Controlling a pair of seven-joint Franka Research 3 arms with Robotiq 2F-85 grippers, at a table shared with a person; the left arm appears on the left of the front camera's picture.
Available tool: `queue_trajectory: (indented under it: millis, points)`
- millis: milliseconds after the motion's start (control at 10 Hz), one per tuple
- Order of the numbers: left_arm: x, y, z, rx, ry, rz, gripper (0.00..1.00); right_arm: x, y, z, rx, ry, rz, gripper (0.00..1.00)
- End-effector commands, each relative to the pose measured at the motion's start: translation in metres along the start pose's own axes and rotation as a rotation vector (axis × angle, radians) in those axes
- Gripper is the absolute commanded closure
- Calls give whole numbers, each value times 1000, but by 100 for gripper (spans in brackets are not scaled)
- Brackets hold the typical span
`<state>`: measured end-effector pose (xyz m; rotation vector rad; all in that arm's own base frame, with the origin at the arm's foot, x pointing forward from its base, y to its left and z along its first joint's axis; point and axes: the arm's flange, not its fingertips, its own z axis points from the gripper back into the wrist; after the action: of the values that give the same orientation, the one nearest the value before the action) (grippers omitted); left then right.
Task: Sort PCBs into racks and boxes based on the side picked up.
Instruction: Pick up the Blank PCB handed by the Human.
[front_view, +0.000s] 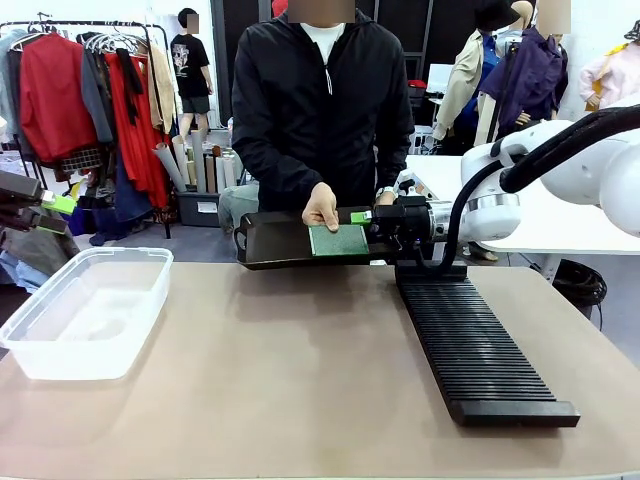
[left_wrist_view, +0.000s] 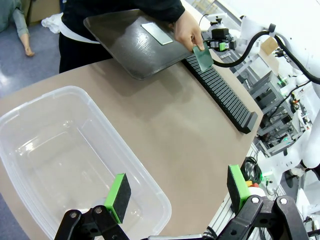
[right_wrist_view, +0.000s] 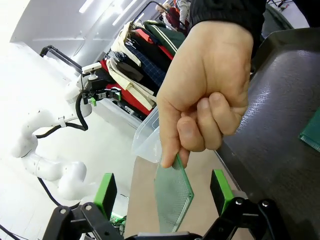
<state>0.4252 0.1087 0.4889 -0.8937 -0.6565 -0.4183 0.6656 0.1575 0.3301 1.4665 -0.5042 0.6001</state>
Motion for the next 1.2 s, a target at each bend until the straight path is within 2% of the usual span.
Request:
queue_trajectory:
  millis: [0,200,400,900,1100]
  points:
    - [0,-1,1,-1,-2,-2,0,4,-5,-7,-10,-39,4,0]
    - [0,-1,1,-1,-2,-2,0,3,-6,-7,-6,-32,-47,12]
    - [0,-1,1,-1,-2,-2,0,3,-6,-7,-3,-39,-52,29]
    - [0,-1,1,-1,-2,-2,0,3,-8,-7,-3,-46,-58,100]
    - [0,-1,1,-1,-2,-2,0,4,-9,-7,-2,-50,-66,100]
